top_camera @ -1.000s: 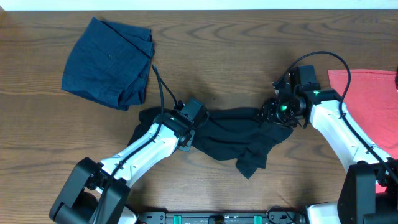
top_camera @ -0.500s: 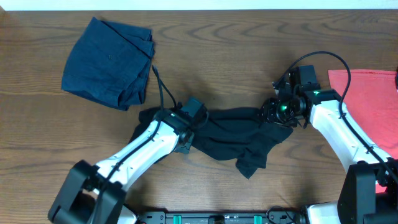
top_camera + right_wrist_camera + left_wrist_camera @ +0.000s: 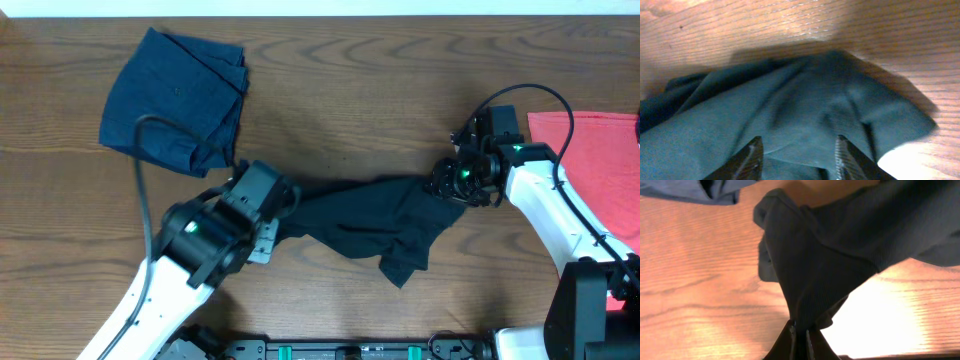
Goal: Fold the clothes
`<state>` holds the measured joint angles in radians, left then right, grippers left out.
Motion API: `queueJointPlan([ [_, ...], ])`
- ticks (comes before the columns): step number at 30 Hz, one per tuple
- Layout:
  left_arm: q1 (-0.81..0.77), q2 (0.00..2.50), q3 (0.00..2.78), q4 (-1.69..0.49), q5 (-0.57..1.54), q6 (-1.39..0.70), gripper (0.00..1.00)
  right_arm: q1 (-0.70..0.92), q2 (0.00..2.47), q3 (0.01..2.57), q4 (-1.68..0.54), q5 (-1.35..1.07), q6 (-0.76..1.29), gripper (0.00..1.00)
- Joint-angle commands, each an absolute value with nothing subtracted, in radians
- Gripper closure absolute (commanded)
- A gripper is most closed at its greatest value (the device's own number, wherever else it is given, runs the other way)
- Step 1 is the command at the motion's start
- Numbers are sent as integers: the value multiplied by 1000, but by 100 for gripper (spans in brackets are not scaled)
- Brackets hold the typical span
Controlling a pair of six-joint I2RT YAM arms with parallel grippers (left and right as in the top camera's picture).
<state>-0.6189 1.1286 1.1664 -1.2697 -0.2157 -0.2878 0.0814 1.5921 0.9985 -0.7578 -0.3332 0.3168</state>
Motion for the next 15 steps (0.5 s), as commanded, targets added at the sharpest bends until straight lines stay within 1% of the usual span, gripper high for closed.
queueJointPlan([
  [1, -617, 1085, 1171, -1300, -302, -363, 94, 70, 1572, 999, -746, -302, 298, 49],
  [5, -617, 1069, 1171, -1304, -308, -369, 94, 75, 1574, 998, -744, -302, 298, 47],
  [8, -617, 1072, 1171, -1301, -308, -369, 94, 80, 1584, 994, -730, -303, 299, 47],
  [11, -617, 1072, 1171, -1301, -308, -369, 94, 95, 1604, 978, -673, -318, 301, 49],
  [15, -617, 1072, 1171, -1301, -308, -369, 94, 121, 1636, 941, -561, -374, 353, 53],
])
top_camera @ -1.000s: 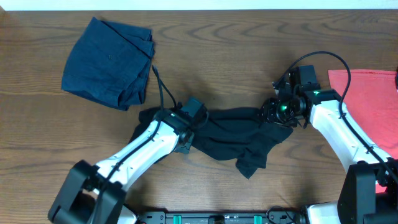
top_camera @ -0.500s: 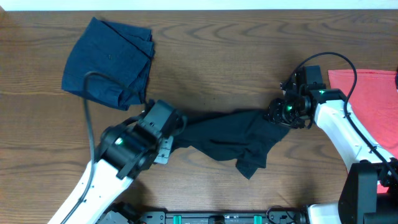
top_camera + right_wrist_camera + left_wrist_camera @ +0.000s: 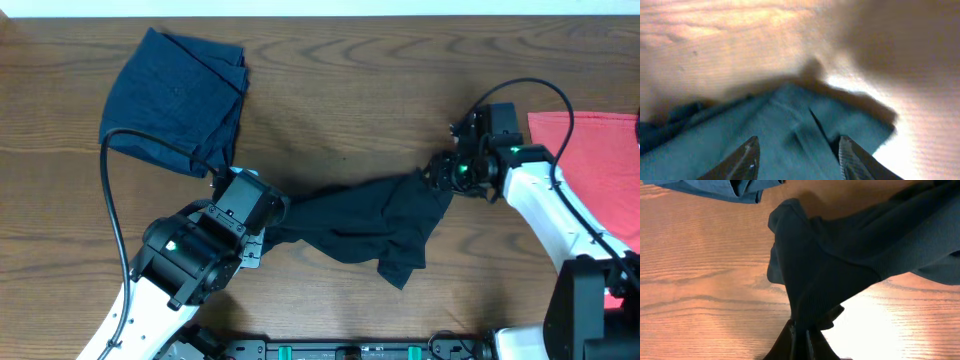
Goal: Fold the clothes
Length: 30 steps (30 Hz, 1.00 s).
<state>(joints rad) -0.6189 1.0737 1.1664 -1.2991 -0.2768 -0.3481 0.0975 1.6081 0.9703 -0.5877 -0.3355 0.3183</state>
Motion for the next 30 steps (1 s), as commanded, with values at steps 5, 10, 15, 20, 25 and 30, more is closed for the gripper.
queueJointPlan([
  [5, -617, 1072, 1171, -1301, -308, -369, 94, 145, 1682, 931, -519, -402, 397, 54],
  [10, -617, 1073, 1171, -1301, -308, -370, 94, 170, 1716, 931, -485, -410, 408, 60],
  [15, -617, 1073, 1171, -1301, -308, -372, 94, 168, 1714, 932, -400, -412, 415, 98],
  [20, -617, 1069, 1171, -1300, -309, -372, 94, 121, 1618, 949, -455, -407, 384, 99],
  [25, -617, 1069, 1214, -1301, -309, -372, 94, 24, 1380, 994, -613, -339, 358, 99],
  [30, -618, 1069, 1322, -1300, -308, -360, 94, -62, 1152, 1023, -717, -314, 359, 99],
])
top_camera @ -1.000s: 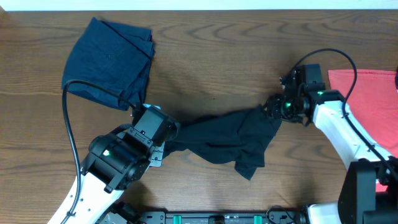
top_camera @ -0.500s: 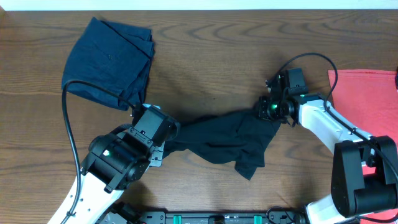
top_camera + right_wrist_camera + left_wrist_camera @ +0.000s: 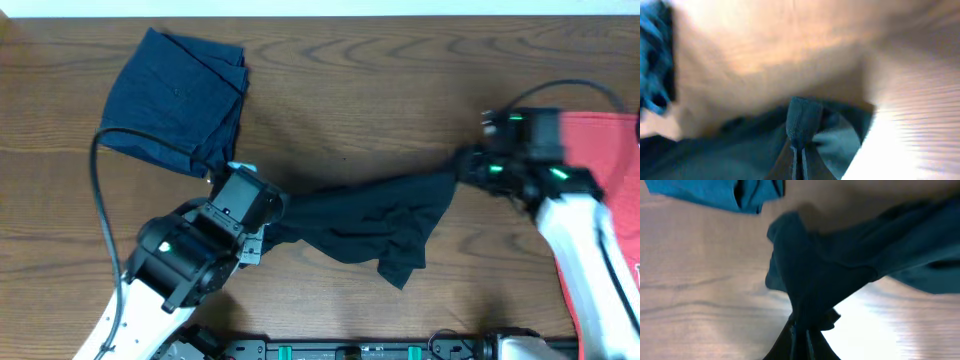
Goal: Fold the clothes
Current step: 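Lift the shirt with both grippers and swing it toward the table's far edge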
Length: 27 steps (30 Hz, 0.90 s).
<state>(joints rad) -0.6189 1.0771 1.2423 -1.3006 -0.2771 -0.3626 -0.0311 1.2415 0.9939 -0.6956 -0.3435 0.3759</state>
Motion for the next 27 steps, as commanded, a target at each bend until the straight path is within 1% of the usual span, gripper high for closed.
queueJointPlan([
  [1, -618, 1069, 1349, -1298, -308, -355, 94, -77, 1106, 1025, -735, -314, 359, 99],
  [6, -620, 1069, 1486, -1307, -274, -301, 94, -142, 940, 1052, -821, -314, 360, 99],
  [9, -620, 1070, 1614, -1341, -274, -273, 94, -179, 875, 1135, -914, -314, 362, 99],
  [14, -620, 1073, 1904, -1400, -270, -210, 94, -211, 863, 1407, -1104, -305, 339, 99],
  [21, -620, 1108, 2295, -1465, -251, -126, 94, -211, 957, 1869, -1320, -236, 341, 99],
  [24, -619, 1124, 2424, -1476, -221, -105, 94, -211, 1008, 2046, -1390, -235, 343, 99],
  [27, -619, 1131, 2481, -1528, -222, -105, 94, -211, 1052, 2163, -1465, -231, 343, 99],
])
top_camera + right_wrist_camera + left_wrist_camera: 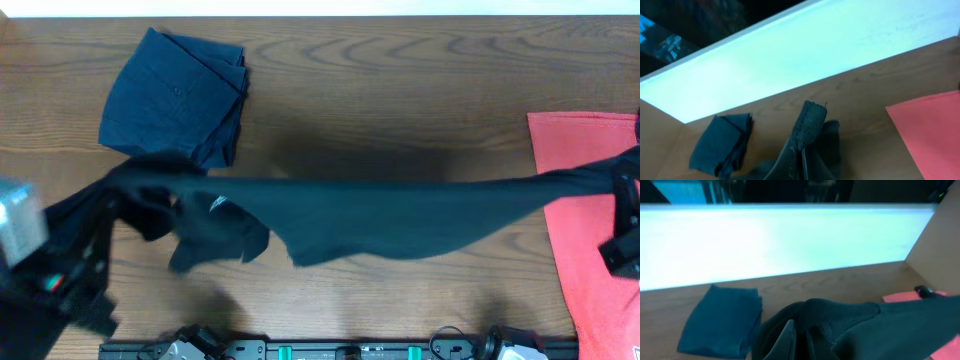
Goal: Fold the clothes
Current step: 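Lift the shirt with both grippers and swing it toward the table's far edge, then lay the shirt flat along the far edge with both grippers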
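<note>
A dark teal-black garment (380,215) hangs stretched in the air across the whole table, one end near the left edge, the other over the right edge. My left gripper (801,335) is shut on its left end, the cloth (850,322) bunched over the fingers. My right gripper (801,150) is shut on a thick hem (809,120) of the same garment. In the overhead view both arms sit at the frame's far sides, largely hidden by the cloth.
A folded navy garment (175,98) lies at the table's back left, also seen as a folded navy garment (720,142). A red cloth (585,200) lies flat at the right edge. Wooden tabletop (400,90) spreads under the lifted garment.
Both grippers have risen high and moved far apart. The dark garment, which lay crumpled on the table with its ends pinched, now hangs stretched across the table's full width.
First my left gripper was shut on the garment's left end while the right stood open over its right corner. The right stayed open over that corner, then was shut on it. Now both ends are held high and the cloth is pulled out long.
</note>
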`<state>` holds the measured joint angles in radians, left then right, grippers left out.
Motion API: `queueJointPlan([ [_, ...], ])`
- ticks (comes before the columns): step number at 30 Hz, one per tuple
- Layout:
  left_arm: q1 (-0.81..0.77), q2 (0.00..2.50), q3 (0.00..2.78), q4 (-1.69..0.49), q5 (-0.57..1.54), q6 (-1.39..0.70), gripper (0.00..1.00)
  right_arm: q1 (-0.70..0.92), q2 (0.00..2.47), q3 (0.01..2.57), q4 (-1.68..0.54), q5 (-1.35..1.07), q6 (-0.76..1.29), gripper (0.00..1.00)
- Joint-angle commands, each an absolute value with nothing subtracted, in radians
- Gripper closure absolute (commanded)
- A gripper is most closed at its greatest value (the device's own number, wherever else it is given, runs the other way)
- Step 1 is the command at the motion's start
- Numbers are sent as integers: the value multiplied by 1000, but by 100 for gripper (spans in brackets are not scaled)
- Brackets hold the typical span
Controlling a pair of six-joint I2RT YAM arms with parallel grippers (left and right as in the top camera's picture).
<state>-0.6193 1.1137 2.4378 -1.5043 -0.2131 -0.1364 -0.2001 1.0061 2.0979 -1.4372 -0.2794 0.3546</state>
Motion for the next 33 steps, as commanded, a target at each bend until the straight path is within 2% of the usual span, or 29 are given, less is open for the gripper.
queueJointPlan([
  [1, -619, 1134, 2479, -1557, -230, -106, 94, -211, 1061, 2175, -1487, -231, 343, 99],
  [6, -619, 1224, 2419, -1689, -275, -159, 94, -210, 1114, 2141, -1555, -232, 342, 99],
  [10, -616, 1374, 2342, -1674, -282, -150, 94, -210, 1211, 2099, -1537, -237, 339, 99],
  [15, -525, 1648, 2351, -1571, -261, -81, 94, -183, 1390, 2096, -1426, -264, 339, 99],
  [19, -405, 1840, 2495, -1451, -95, -1, 94, -169, 1548, 2106, -1164, -352, 299, 99],
  [24, -265, 1951, 2854, -1329, 42, 15, 94, -249, 1650, 2250, -952, -434, 328, 99],
  [28, -204, 1931, 2955, -1234, 237, 113, 94, -312, 1664, 2312, -902, -428, 316, 99],
  [33, -203, 1929, 2946, -1385, 205, 192, 94, -361, 1664, 2309, -994, -415, 227, 99],
])
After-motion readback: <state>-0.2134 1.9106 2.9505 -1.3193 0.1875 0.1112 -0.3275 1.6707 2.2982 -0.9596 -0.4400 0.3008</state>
